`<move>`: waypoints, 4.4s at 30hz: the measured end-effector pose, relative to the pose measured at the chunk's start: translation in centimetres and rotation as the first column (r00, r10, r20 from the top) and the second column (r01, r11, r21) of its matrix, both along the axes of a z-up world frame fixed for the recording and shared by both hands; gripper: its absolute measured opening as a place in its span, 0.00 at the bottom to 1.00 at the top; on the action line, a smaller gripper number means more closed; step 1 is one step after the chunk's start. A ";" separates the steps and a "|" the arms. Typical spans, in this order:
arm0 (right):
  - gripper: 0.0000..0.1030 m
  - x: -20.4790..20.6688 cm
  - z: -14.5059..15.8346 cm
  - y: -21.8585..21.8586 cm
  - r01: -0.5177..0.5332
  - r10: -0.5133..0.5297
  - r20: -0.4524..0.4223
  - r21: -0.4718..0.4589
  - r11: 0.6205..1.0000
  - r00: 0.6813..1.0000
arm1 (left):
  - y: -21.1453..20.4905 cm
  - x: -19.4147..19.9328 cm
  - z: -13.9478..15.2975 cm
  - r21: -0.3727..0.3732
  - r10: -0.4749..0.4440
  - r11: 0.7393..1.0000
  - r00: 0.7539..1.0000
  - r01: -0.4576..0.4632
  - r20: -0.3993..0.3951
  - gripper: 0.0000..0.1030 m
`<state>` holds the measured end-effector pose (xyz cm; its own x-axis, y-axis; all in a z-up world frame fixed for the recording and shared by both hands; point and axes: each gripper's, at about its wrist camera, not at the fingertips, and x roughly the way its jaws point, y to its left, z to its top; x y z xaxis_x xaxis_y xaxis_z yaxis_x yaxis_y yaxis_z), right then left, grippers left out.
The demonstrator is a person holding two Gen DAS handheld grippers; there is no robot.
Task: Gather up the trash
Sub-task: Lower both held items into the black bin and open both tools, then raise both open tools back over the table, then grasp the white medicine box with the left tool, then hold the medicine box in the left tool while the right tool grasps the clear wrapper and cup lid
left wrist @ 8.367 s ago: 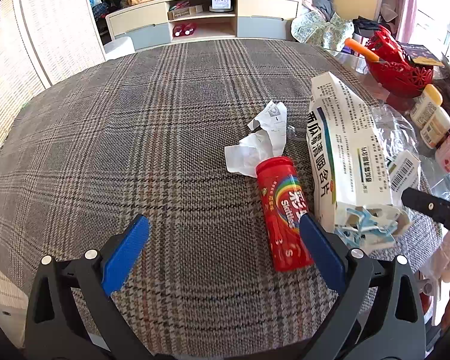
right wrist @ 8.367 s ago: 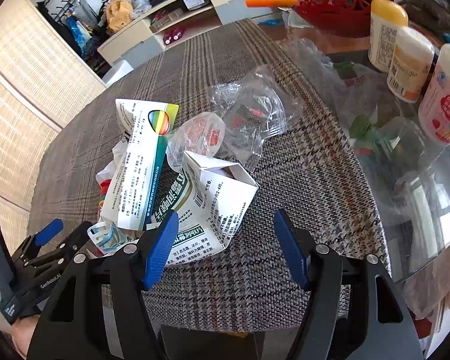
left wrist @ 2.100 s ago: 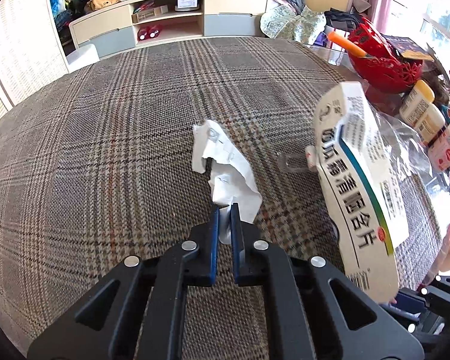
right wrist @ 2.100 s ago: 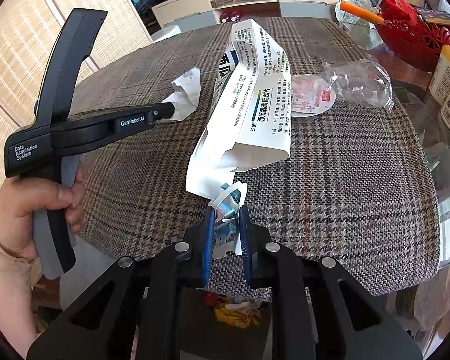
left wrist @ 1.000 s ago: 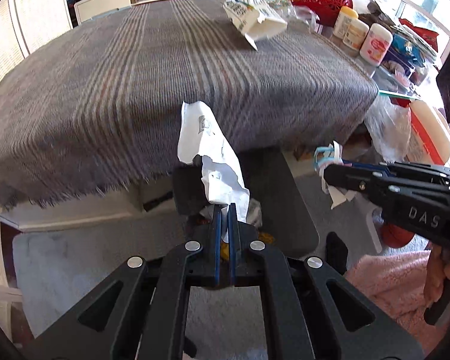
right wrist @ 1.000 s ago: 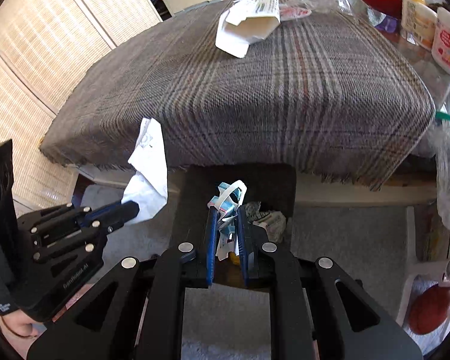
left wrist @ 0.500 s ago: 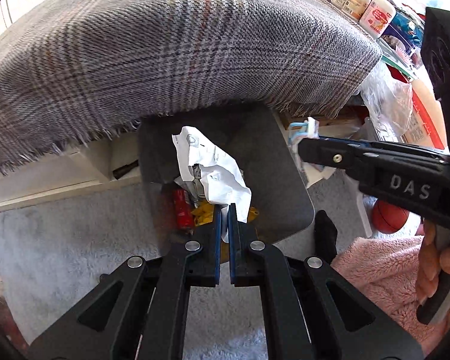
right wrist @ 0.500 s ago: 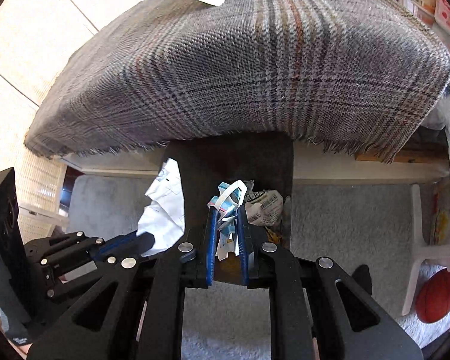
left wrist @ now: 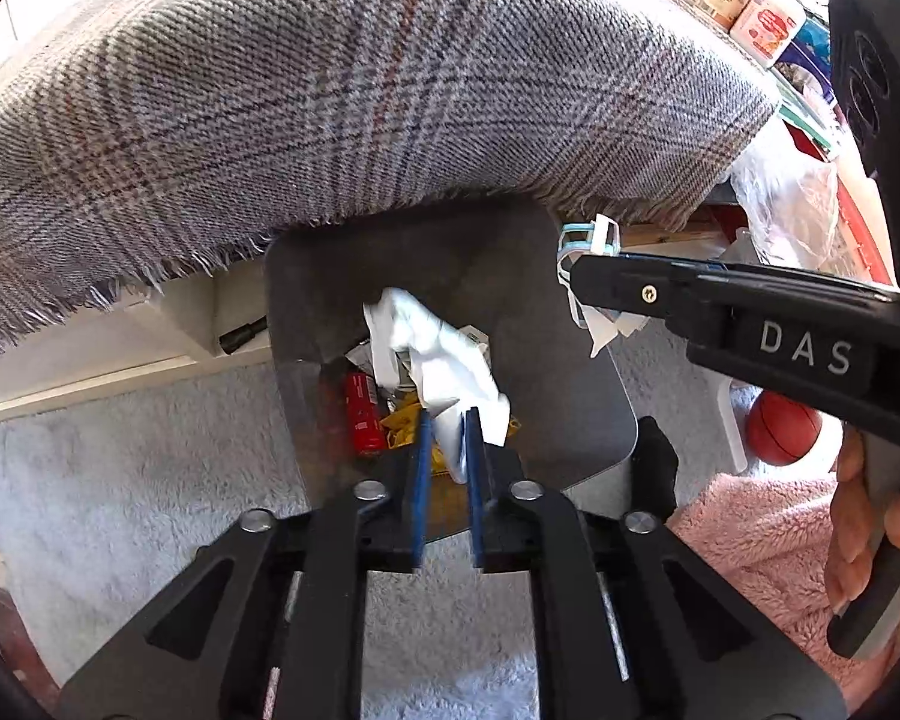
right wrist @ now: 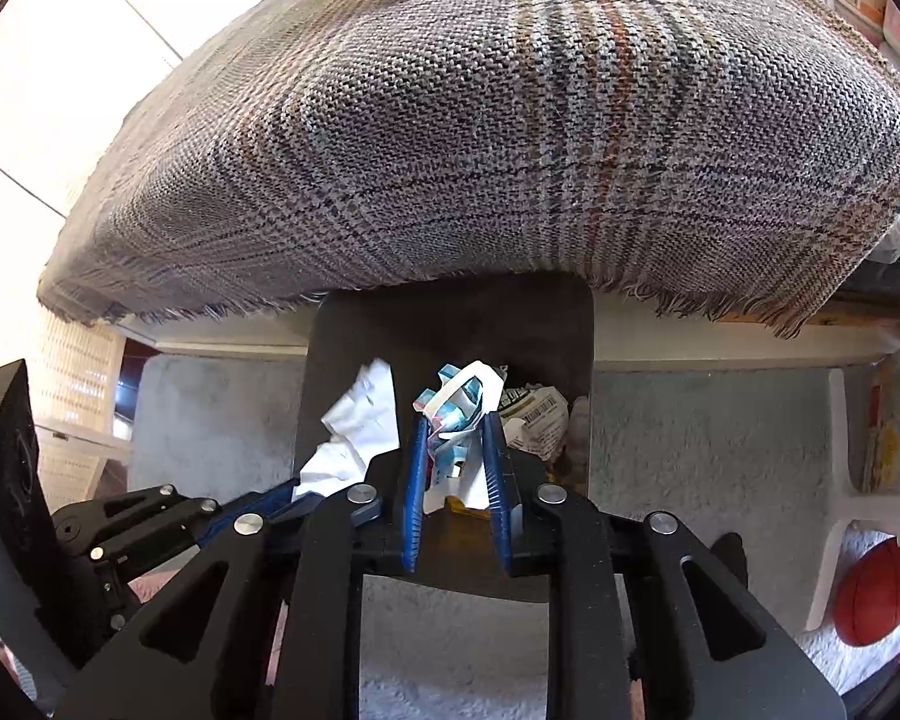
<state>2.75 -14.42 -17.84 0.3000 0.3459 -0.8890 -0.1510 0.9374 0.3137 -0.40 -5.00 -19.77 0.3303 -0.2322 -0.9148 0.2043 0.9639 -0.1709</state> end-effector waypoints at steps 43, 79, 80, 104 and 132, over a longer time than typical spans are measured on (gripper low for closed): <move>0.97 7.4 11.5 -11.0 0.199 -0.189 0.189 -0.032 0.979 0.964 | 2.0 8.3 14.4 0.062 0.027 0.997 0.976 -0.042 0.216 0.92; 0.97 21.3 14.6 -13.1 0.228 -0.219 0.252 -0.005 0.974 0.942 | -5.9 25.6 10.4 0.043 0.046 0.998 0.991 -0.051 0.128 0.82; 0.97 21.5 14.4 -13.1 0.227 -0.219 0.248 -0.002 0.974 0.944 | -5.6 25.6 10.3 0.034 0.042 0.998 0.991 -0.047 0.129 0.65; 0.97 24.9 9.8 -6.3 0.165 -0.171 0.125 0.055 0.985 0.977 | 0.7 23.7 12.5 0.060 0.074 0.995 0.981 -0.086 0.182 0.45; 0.52 26.5 8.8 -1.6 0.168 -0.142 0.221 -0.102 0.980 0.965 | 0.9 24.5 10.7 0.006 0.038 0.999 0.993 -0.039 0.114 0.45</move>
<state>29.21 -16.01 -9.01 0.5271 0.1754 -0.8315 -0.0514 0.9832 0.1749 24.10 -4.15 -9.04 0.4413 -0.2099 -0.8725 0.1844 0.9727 -0.1407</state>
